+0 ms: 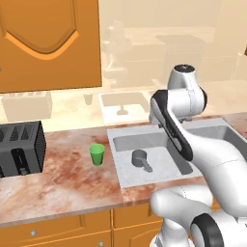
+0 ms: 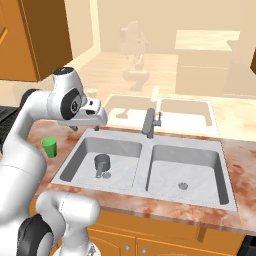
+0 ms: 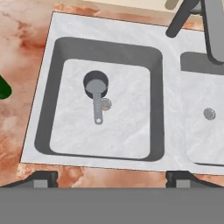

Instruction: Move any existing items from the left basin to the right basin for drying. Then move the cup from the counter to the left basin of the sink for washing.

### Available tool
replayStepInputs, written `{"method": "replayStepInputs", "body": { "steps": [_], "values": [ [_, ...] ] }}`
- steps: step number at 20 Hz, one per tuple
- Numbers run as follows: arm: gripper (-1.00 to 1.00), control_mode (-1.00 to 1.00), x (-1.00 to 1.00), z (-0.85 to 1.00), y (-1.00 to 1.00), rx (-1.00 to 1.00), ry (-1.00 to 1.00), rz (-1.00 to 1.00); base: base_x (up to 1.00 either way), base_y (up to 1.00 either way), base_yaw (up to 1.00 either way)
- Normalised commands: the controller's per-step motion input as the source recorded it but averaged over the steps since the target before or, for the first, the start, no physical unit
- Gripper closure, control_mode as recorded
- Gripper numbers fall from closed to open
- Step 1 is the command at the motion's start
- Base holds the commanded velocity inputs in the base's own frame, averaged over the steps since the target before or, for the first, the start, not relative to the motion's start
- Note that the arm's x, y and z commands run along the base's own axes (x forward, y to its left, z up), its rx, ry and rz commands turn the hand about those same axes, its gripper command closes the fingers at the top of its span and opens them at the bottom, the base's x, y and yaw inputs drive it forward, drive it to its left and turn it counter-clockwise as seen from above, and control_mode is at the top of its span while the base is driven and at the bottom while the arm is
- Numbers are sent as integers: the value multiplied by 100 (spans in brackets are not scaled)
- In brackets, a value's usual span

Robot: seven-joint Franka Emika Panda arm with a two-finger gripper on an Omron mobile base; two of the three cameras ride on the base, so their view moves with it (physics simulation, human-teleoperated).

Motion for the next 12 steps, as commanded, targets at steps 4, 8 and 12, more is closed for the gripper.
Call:
{"method": "replayStepInputs", "body": {
  "steps": [4,8,12],
  "values": [
    [-100,-100,-5,-20,0,0,0,0,0,0,0],
    [-100,-100,-4,-18,0,0,1,0,0,0,0],
    [-100,-100,0,-22,7,0,2,0,0,0,0]
  ]
}}
